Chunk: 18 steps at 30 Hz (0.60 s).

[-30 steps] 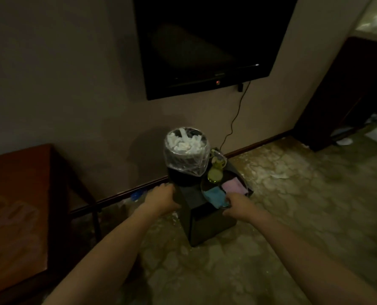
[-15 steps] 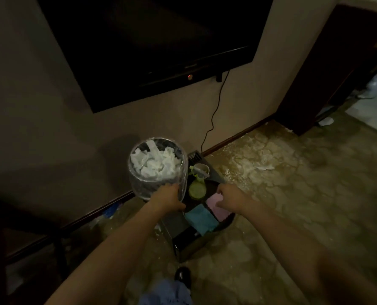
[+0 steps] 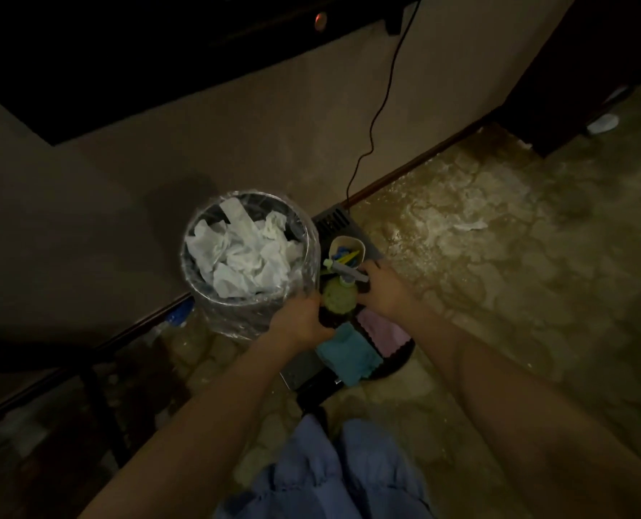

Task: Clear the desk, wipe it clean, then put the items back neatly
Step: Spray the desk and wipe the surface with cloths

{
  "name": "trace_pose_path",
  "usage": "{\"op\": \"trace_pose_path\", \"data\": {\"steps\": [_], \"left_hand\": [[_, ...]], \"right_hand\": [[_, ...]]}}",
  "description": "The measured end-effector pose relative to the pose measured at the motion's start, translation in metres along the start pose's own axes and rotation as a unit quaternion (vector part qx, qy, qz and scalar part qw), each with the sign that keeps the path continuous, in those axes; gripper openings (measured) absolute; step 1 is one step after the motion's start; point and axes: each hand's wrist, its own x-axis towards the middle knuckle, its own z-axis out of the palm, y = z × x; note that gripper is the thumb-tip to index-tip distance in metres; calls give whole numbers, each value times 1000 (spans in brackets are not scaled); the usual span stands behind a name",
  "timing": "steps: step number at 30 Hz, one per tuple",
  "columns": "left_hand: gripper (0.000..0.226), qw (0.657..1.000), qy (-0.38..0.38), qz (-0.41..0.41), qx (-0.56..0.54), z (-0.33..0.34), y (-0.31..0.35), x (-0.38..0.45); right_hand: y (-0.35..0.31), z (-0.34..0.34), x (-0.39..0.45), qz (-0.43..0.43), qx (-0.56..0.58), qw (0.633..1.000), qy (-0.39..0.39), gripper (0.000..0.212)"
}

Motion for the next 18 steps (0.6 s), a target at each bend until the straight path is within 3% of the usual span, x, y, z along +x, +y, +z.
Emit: {"op": "trace_pose_path", "data": {"steps": [8, 14, 18], "left_hand": [[60, 996, -4, -66, -62, 30, -27, 32], [58, 993, -2, -100, -68, 51, -35, 42], [58, 992, 2, -108, -72, 50, -23, 36]], "right_hand": [[12, 33, 44, 8, 68, 998, 5, 42], [25, 50, 54, 34, 243, 969, -29, 37], [26, 42, 43, 20, 298, 954, 0, 31]]}}
